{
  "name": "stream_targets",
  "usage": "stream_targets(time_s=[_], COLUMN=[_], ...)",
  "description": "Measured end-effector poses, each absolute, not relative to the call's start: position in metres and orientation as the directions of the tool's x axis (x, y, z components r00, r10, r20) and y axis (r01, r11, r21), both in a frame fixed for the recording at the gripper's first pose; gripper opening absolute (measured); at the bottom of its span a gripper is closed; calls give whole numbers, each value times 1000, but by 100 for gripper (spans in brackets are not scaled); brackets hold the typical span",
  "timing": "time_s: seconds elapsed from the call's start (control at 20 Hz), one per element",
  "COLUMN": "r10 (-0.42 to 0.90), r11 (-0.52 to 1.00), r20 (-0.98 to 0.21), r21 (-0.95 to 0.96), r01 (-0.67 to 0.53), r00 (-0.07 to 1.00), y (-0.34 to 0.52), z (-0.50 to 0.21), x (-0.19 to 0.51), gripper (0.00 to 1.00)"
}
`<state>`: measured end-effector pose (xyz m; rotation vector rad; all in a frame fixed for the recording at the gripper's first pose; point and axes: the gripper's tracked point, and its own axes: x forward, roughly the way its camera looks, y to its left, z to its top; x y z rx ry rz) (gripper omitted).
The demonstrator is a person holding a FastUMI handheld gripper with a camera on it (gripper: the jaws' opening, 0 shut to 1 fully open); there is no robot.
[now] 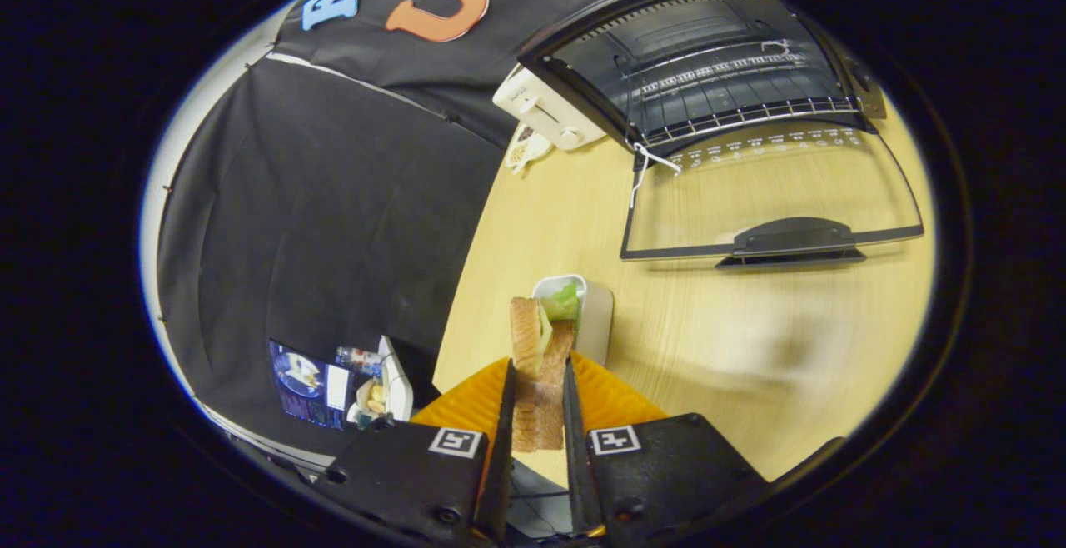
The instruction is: Open the toaster oven, put the food inside, and close the toaster oven door.
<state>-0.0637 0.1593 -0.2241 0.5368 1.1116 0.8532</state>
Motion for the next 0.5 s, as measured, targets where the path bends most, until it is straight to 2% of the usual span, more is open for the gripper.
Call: stream_targets(time_s=[0.2,0.5], r10=[836,895], r11=[548,439], r20=[-509,-374], r21=[770,838], r01=[-327,-323], r00=[203,245], y=[155,139], z=[-207,-167], x=[-64,-62], gripper=[33,33])
